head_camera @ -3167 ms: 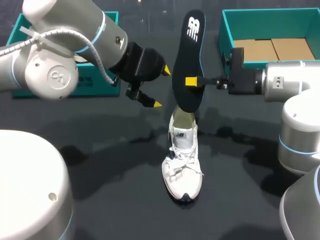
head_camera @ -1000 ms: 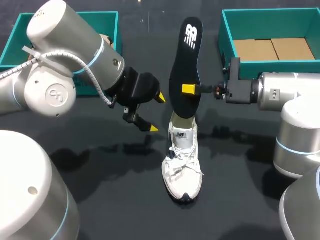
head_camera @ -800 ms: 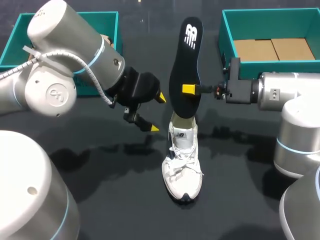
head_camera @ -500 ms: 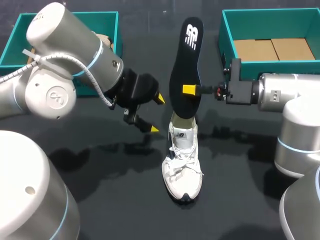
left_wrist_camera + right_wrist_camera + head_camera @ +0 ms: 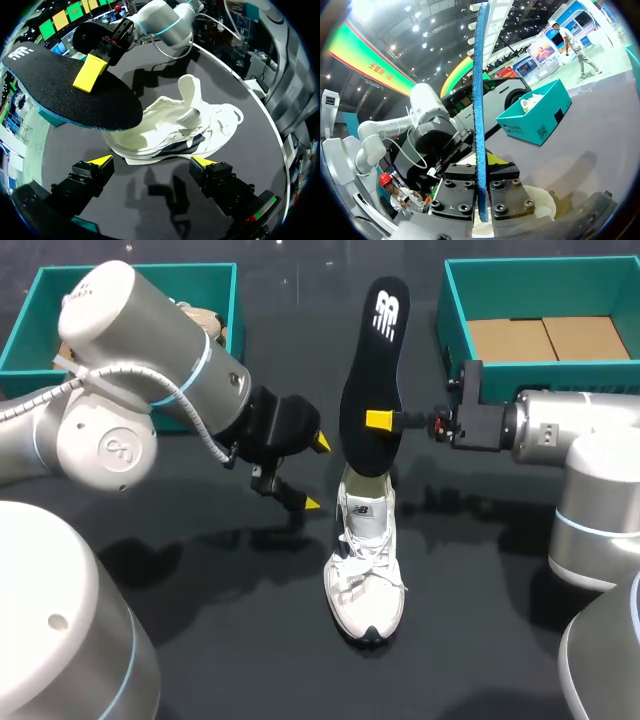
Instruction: Take the shoe out of the shoebox, open the shoe tongue, remove and reinsert the insole, then place the shoe into the shoebox
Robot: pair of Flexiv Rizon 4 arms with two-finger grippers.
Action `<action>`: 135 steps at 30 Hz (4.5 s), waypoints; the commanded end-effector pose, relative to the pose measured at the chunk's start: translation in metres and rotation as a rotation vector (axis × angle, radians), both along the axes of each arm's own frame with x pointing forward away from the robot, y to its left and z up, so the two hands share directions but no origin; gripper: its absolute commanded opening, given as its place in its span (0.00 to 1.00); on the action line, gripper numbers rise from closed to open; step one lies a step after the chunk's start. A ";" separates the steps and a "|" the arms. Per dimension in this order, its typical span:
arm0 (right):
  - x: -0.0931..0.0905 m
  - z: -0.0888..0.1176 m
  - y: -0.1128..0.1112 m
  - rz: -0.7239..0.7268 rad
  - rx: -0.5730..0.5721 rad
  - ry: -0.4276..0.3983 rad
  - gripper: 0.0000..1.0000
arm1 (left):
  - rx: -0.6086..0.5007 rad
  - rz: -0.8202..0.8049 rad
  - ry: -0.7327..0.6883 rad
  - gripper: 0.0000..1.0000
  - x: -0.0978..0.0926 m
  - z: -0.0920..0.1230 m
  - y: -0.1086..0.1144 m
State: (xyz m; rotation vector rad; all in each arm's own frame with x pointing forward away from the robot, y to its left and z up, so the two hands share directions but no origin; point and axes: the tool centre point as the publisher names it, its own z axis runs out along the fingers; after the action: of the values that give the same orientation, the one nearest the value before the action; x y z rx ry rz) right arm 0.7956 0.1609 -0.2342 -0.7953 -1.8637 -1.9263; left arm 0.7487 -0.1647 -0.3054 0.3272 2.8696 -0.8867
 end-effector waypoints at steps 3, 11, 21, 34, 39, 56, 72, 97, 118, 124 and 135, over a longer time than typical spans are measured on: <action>0.008 -0.005 0.004 0.007 0.006 0.003 0.00 | 0.001 0.003 0.001 1.00 0.003 -0.007 -0.005; 0.009 -0.007 0.004 0.016 0.020 0.002 0.00 | -0.012 -0.005 0.009 1.00 0.005 -0.009 -0.006; 0.009 -0.007 0.004 0.016 0.020 0.002 0.00 | -0.012 -0.005 0.009 1.00 0.005 -0.009 -0.006; 0.010 -0.006 0.005 0.020 0.019 -0.006 0.00 | -0.010 -0.001 0.008 1.00 0.008 -0.012 -0.009; 0.011 -0.005 0.006 0.026 0.023 -0.010 0.00 | -0.009 0.010 0.003 1.00 0.009 -0.013 -0.009; 0.015 -0.007 0.009 0.033 0.036 -0.009 0.00 | -0.008 0.024 -0.015 1.00 0.014 -0.017 -0.012; 0.007 -0.012 0.010 0.047 0.048 -0.015 0.00 | -0.006 0.034 -0.026 1.00 0.010 -0.025 -0.012; 0.002 -0.025 0.011 0.070 0.036 -0.042 0.00 | 0.028 0.083 0.027 1.00 0.025 -0.039 -0.018; 0.003 -0.027 0.012 0.058 0.027 -0.064 0.00 | 0.028 0.060 0.035 1.00 0.025 -0.040 -0.018; 0.003 -0.026 0.014 0.043 0.008 -0.127 0.00 | 0.028 0.060 0.035 1.00 0.025 -0.040 -0.018; 0.004 -0.034 0.006 -0.005 -0.009 -0.150 0.00 | 0.028 0.060 0.035 1.00 0.025 -0.040 -0.018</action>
State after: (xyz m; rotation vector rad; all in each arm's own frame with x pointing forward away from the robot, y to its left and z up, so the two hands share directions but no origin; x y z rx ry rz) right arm 0.8036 0.1688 -0.2674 -0.6661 -1.9558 -2.0267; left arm 0.7737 -0.1826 -0.3449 0.2281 2.9090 -0.8522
